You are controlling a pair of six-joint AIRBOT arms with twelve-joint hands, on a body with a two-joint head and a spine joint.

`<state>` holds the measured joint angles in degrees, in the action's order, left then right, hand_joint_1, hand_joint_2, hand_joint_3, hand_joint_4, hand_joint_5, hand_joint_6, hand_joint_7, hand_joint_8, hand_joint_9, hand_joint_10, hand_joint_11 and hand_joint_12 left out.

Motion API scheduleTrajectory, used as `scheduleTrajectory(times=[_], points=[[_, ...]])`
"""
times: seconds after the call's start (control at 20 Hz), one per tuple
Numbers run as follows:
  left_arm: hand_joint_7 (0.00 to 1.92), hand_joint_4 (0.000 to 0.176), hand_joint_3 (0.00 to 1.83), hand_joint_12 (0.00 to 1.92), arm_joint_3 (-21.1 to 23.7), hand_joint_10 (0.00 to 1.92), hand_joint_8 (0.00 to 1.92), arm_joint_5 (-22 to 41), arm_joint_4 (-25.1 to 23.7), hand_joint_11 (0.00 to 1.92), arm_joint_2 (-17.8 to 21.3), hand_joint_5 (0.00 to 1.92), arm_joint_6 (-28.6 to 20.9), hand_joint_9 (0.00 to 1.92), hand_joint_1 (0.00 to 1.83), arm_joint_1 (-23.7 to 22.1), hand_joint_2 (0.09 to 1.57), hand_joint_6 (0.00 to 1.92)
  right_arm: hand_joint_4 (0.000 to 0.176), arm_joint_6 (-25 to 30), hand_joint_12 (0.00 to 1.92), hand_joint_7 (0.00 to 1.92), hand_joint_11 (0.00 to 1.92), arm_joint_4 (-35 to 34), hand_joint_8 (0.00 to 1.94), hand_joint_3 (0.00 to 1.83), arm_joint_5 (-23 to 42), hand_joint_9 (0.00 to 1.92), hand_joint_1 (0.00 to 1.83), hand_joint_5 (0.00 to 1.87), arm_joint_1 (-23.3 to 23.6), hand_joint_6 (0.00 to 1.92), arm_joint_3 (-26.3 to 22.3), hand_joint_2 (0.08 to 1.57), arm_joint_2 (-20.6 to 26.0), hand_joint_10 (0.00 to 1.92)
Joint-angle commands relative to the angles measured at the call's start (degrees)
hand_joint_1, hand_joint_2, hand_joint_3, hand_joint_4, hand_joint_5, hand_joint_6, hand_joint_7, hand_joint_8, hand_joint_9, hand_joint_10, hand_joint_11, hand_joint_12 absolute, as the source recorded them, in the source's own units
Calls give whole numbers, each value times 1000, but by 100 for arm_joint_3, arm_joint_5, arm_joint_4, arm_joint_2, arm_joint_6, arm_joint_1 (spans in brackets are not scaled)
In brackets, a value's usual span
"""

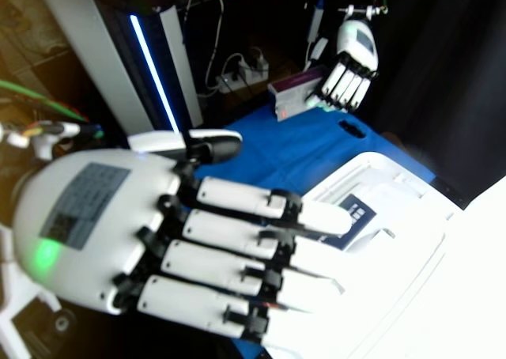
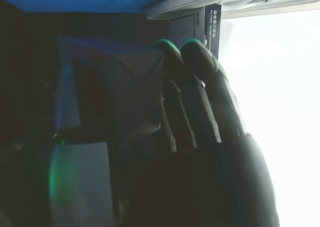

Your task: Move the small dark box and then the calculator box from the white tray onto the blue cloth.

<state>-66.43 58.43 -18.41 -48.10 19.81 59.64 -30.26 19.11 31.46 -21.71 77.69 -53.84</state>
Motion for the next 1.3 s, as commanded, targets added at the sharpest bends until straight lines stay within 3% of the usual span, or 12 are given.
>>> scheduleTrajectory(times=[0.0,0.15,0.55,0.6,0.65,0.7,0.85,0.9,0.95,1.0,1.05,1.25], points=[[949,0,0,1355,-19,843,1162,536,209,458,-44,951,-37,789,1214,-7,1129,934,45,16,0,50,0,-217,8,0,628,46,149,39,41,6,4,866,2,13],[984,0,0,1346,-72,827,1134,468,205,482,-129,974,-76,839,1229,29,1117,875,52,17,0,8,0,-217,1,0,629,10,149,45,41,6,-1,859,3,1],[954,0,0,1446,-284,956,1194,176,120,452,-372,1014,-214,790,1233,37,1115,798,33,17,7,31,15,-217,11,9,629,29,112,34,42,0,-18,894,6,11],[965,0,0,1284,-301,689,1129,157,121,373,-392,918,-214,797,1215,37,1134,973,36,17,10,26,20,-217,7,10,629,25,112,32,42,0,-19,903,6,8],[965,0,0,1284,-311,689,1129,141,121,373,-403,918,-216,797,1215,37,1134,973,36,17,10,26,20,-217,7,10,629,25,112,32,42,0,-20,903,6,8],[981,0,0,1076,-321,362,1065,123,120,350,-413,834,-218,865,1204,37,1149,1131,47,17,20,22,42,-217,4,5,629,13,115,42,42,4,-22,896,6,2],[963,0,0,982,-333,142,1079,119,120,320,-419,785,-227,888,1195,37,1167,1219,45,17,19,66,33,-217,16,5,630,32,118,41,42,2,-26,902,11,8],[860,0,0,909,-333,82,547,118,119,321,-419,869,-229,874,1099,37,1155,1139,46,17,20,40,32,-217,3,8,630,13,107,38,42,0,-27,911,10,1],[928,0,0,1015,-333,52,181,119,117,343,-419,774,-233,899,1103,37,1051,535,43,17,31,61,50,-217,9,9,630,45,100,31,42,0,-27,923,8,13],[928,0,0,1015,-334,52,181,118,116,343,-419,774,-240,899,1103,37,1051,535,43,17,31,61,50,-217,9,9,630,45,100,31,42,0,-28,923,8,13],[963,0,1,896,-335,21,63,120,116,326,-419,854,-270,883,1075,38,1008,122,41,17,35,39,52,-217,1,8,630,38,94,29,42,0,-28,929,7,7],[967,0,0,779,-340,0,12,123,109,285,-412,856,-315,851,1078,39,979,13,33,17,4,86,2,-217,9,2,630,42,96,24,42,0,-28,927,0,4]])
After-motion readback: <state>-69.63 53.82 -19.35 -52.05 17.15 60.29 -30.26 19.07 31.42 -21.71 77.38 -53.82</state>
